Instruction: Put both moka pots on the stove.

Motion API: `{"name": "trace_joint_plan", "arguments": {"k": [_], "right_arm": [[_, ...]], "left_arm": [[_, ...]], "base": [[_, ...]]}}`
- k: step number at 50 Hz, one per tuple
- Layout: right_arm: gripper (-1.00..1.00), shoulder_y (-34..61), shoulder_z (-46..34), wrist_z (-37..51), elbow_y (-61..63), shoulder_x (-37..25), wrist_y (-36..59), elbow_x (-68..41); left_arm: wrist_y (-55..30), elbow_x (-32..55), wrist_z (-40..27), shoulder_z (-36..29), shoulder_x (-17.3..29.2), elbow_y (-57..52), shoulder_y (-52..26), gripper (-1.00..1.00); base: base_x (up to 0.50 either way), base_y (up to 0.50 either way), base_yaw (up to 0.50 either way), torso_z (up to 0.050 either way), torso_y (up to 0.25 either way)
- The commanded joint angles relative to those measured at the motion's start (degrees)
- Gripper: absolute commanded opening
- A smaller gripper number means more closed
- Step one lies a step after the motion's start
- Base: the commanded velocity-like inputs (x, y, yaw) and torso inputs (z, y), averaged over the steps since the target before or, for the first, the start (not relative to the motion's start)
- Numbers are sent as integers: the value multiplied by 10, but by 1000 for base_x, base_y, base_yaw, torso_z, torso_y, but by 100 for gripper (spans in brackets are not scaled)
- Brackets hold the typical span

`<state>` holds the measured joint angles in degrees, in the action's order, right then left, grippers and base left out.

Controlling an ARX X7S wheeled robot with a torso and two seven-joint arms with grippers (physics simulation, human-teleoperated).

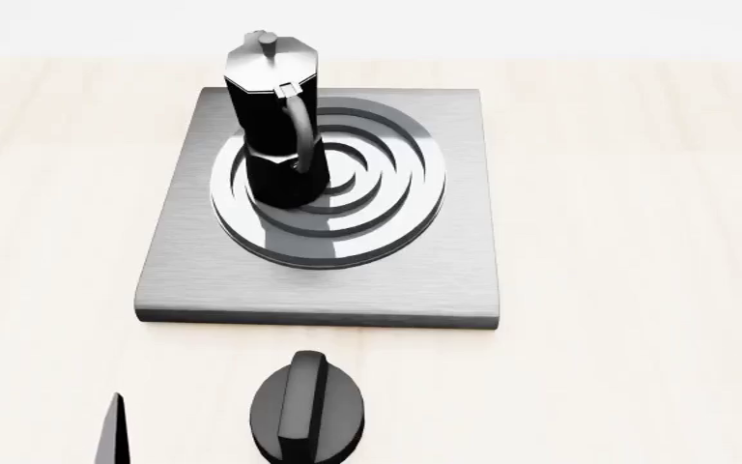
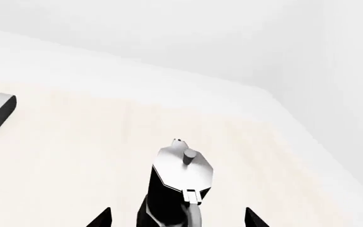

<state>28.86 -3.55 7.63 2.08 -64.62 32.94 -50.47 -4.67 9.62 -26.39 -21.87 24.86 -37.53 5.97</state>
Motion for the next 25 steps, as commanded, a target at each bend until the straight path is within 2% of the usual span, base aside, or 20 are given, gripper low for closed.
{"name": "trace_joint_plan", "arguments": {"k": [1, 10, 25], "right_arm": [[100, 95, -73, -55, -80, 8, 51, 39], [100, 170, -121, -116, -147, 36, 75, 65], [100, 202, -130, -111, -149, 45, 123, 57]], "left_arm": [[4, 0, 0, -2, 0, 6, -2, 100], [6, -1, -1, -3, 1, 9, -3, 100], [1, 0, -3, -5, 2, 4, -4, 100]], "base": [[0, 0, 0, 0, 0], [0, 0, 0, 0, 0], [0, 0, 0, 0, 0]]}}
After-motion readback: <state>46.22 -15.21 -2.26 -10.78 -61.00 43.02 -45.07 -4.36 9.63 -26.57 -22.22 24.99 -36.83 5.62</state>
